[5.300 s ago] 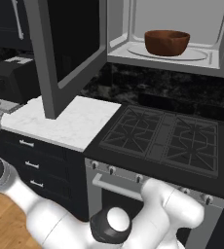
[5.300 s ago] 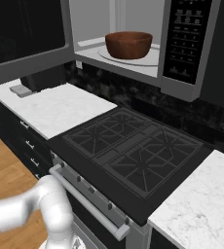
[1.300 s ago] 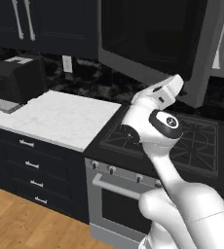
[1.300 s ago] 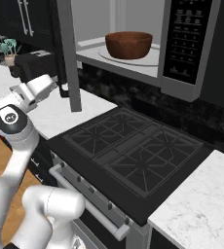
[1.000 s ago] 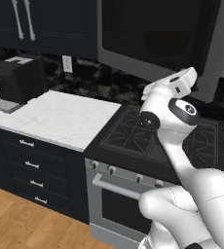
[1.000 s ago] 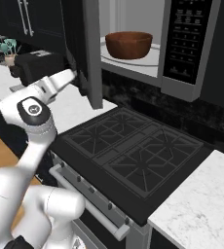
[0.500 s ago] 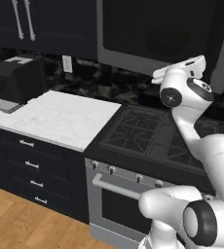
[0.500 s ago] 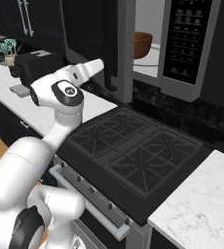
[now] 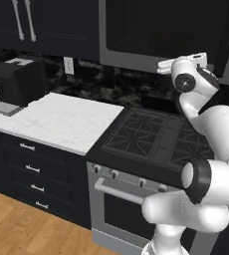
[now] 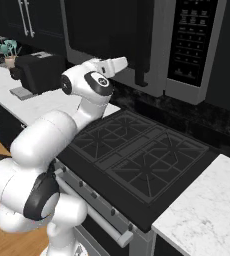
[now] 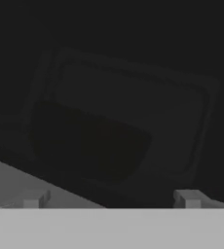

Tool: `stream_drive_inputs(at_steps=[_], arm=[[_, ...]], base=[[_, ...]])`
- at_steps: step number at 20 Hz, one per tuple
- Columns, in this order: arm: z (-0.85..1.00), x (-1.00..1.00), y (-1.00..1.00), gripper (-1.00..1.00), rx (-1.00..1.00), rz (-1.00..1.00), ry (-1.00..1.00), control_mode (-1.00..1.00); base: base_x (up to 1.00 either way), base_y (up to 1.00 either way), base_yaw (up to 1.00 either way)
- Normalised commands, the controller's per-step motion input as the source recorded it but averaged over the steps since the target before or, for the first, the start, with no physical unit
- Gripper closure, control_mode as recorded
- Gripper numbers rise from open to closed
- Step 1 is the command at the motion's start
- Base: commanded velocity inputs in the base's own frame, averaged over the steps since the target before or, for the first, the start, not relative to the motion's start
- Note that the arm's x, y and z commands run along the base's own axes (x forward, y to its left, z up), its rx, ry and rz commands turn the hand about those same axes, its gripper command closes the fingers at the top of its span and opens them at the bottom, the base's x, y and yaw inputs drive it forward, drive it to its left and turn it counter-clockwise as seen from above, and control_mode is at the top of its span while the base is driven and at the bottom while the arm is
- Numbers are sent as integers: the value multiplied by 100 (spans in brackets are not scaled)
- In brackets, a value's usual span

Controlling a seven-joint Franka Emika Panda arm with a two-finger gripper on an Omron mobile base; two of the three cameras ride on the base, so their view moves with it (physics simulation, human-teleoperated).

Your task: Pick the sweet potato from the sink and place it in the bowl. Then pick the bowl and place it in the microwave. Then close the microwave door and press the start button.

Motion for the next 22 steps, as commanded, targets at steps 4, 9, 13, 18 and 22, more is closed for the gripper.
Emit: stream_drive_inputs(at_steps=[4, 9, 13, 18, 22], arm=[[5, 60, -24, -100, 14, 10, 0, -100], [3, 49, -28, -100, 10, 7, 0, -100], [0, 70, -26, -100, 7, 5, 0, -100], [4, 47, -9, -100, 2, 2, 0, -100], [29, -15, 21, -100, 0, 0, 4, -100]], base=[[0, 0, 0], [0, 0, 0], [0, 0, 0], [0, 0, 0], [0, 0, 0]])
